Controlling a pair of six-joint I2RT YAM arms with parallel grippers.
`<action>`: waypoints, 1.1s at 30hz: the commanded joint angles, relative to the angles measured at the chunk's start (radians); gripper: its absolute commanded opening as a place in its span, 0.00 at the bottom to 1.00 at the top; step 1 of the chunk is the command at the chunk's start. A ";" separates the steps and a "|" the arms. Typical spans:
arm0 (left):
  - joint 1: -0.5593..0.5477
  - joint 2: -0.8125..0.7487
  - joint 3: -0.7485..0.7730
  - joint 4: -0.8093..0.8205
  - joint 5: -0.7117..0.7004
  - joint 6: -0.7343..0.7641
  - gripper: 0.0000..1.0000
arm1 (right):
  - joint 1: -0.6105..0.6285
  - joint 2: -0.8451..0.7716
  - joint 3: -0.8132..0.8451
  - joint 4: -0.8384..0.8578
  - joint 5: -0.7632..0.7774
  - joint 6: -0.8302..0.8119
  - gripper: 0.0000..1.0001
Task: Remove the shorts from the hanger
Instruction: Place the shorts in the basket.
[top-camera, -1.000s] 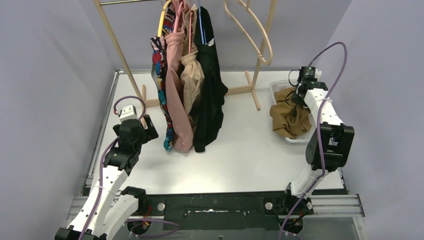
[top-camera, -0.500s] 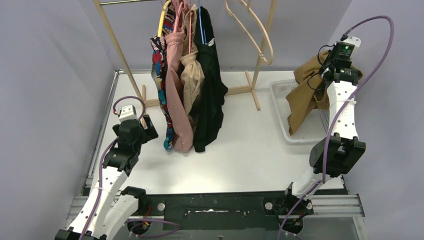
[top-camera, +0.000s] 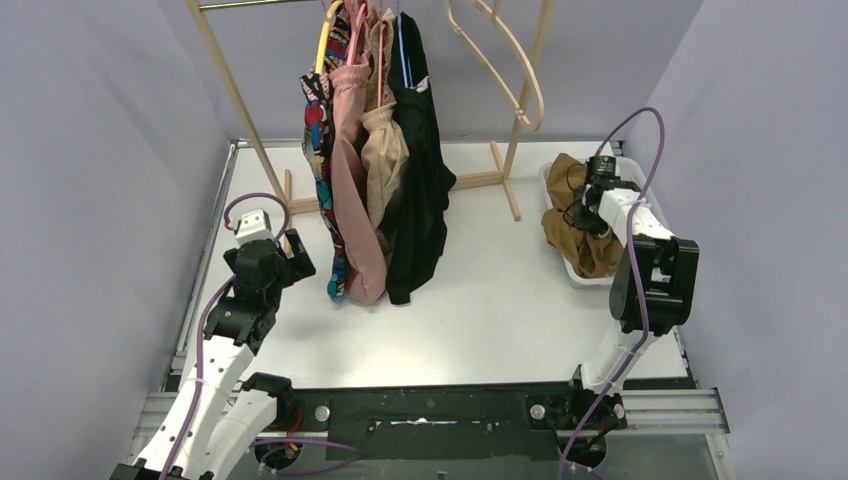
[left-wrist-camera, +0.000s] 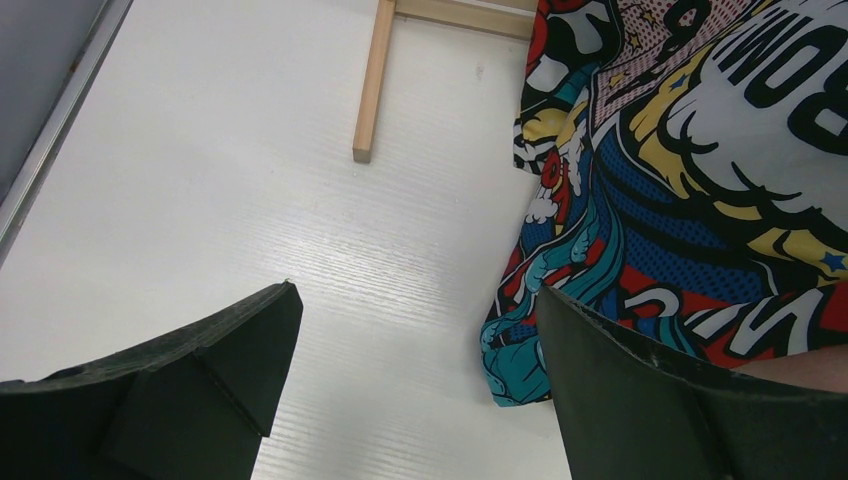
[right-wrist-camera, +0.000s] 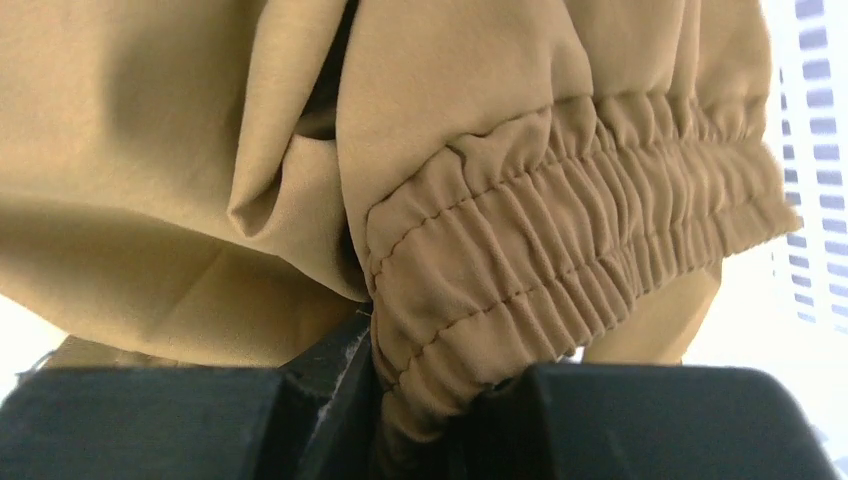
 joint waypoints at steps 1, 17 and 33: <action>0.006 -0.019 -0.001 0.062 0.006 0.019 0.89 | -0.026 -0.128 0.000 0.043 0.047 0.042 0.00; 0.000 -0.018 -0.004 0.067 0.019 0.021 0.89 | -0.033 -0.404 0.032 -0.117 0.298 -0.018 0.00; -0.002 -0.023 0.001 0.055 0.004 0.021 0.89 | -0.047 0.093 0.388 -0.188 0.025 0.003 0.31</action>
